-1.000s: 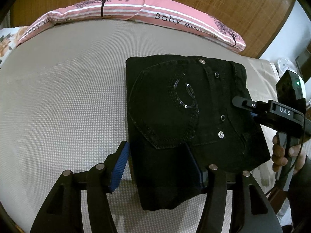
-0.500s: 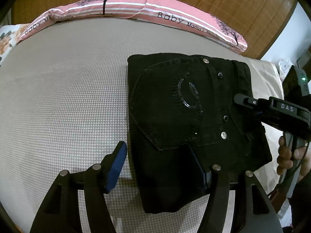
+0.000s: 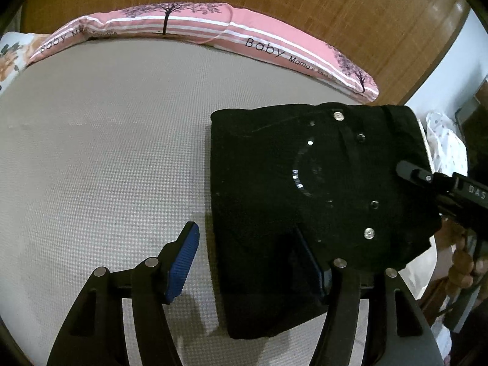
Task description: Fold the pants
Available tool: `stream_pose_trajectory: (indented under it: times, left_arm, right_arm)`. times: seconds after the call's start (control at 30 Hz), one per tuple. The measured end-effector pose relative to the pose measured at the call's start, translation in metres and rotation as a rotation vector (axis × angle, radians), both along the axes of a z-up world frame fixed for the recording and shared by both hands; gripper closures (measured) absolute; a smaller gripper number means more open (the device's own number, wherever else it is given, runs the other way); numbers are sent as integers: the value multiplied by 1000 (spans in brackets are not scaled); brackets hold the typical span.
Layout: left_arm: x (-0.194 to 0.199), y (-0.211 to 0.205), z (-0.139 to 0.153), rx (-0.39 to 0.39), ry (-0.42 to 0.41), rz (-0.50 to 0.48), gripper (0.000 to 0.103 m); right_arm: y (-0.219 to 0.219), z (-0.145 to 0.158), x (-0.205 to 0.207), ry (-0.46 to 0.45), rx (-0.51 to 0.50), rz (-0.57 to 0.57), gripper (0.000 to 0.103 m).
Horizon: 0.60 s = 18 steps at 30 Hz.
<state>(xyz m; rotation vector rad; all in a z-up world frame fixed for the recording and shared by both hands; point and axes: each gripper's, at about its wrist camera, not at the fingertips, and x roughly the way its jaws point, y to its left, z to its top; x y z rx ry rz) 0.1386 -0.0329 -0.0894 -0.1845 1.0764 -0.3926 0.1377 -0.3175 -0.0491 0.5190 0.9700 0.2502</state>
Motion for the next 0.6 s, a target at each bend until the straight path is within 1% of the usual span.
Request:
stream_pose_trajectory:
  times: [0.17,0.27,0.43,0.53,0.6]
  left_arm:
    - [1,-8,1,3,-3,-30,39]
    - [1,-15,3,14,-13,-50,39]
    - [0,-31,5,37,-22,-96,39]
    - [-2,-45,2,71,-25,-140,39]
    - [-4,-53,-4,99,-21,-172,39]
  right_arm:
    - [-19,9,-10,-9,-13,-60,93]
    - [-35,5,-14,4,-16,-105,93]
    - [-62,-19,-20,59,-14,-188,93]
    - [-72,-44,-20,107,-21,-215,93]
    - [-78,-55,-20,120,-17,-224,91]
